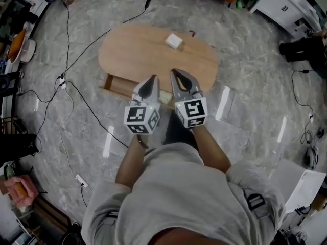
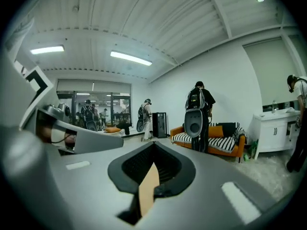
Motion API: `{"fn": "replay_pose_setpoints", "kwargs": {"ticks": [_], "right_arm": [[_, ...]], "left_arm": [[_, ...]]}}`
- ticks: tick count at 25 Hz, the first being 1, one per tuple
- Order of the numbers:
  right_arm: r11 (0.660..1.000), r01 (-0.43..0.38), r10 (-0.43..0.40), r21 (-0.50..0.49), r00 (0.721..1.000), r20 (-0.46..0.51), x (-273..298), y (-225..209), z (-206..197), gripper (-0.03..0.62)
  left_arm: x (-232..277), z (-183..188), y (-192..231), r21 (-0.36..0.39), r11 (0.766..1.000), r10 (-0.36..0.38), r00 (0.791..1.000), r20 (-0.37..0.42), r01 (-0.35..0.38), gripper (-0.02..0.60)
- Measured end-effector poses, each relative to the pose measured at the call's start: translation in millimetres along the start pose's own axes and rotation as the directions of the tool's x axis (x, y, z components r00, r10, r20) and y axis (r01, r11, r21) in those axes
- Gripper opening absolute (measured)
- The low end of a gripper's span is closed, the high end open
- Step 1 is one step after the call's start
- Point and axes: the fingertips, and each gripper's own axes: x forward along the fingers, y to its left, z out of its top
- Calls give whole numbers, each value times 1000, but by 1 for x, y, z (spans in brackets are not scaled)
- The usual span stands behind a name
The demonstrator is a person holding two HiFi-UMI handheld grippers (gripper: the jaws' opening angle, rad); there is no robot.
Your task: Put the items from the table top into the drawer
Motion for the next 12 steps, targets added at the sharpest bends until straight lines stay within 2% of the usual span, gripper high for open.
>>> {"fn": "replay_pose_setpoints", "kwargs": {"ticks": [7,12], "right_arm": [[996,7,4,84,991,-133,70,-81,-61,6],[991,12,17,131,976,-219,118,-122,-135,7]], "left_arm": [[105,-52,27,-90,995,21,987,-161,-36,20],[161,-108,53,-119,992,6,954,-300,-44,20]]}}
